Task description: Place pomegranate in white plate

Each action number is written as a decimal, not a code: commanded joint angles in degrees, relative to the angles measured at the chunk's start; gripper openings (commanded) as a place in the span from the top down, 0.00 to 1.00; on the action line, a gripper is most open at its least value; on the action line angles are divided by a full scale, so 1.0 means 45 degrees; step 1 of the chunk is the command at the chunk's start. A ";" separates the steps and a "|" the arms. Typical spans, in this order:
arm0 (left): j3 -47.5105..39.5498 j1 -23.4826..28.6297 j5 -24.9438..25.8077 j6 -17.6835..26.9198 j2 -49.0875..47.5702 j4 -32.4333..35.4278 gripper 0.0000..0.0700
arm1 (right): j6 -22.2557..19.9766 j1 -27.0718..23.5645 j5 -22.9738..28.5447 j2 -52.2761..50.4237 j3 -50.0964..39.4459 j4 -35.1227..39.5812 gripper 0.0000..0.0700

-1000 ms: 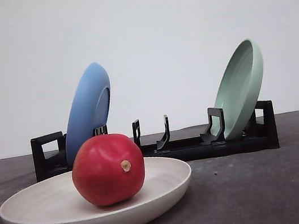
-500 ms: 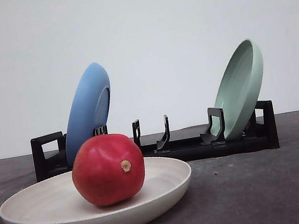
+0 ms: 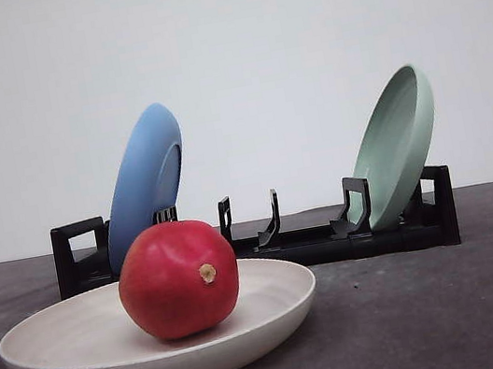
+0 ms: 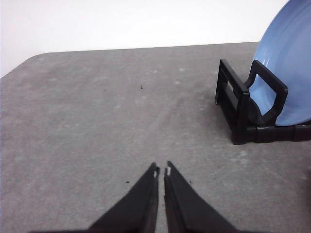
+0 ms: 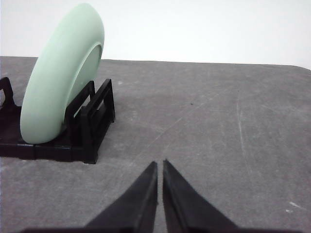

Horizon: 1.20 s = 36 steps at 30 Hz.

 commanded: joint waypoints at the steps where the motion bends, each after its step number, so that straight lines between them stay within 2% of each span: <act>1: -0.0141 0.0000 0.0015 0.0185 -0.0019 -0.0015 1.00 | 0.0136 0.0000 0.0000 0.0000 -0.0049 0.0146 0.98; 36: -0.0141 0.0000 0.0015 0.0185 -0.0019 -0.0018 1.00 | 0.0136 0.0000 0.0000 0.0000 -0.0049 0.0146 0.98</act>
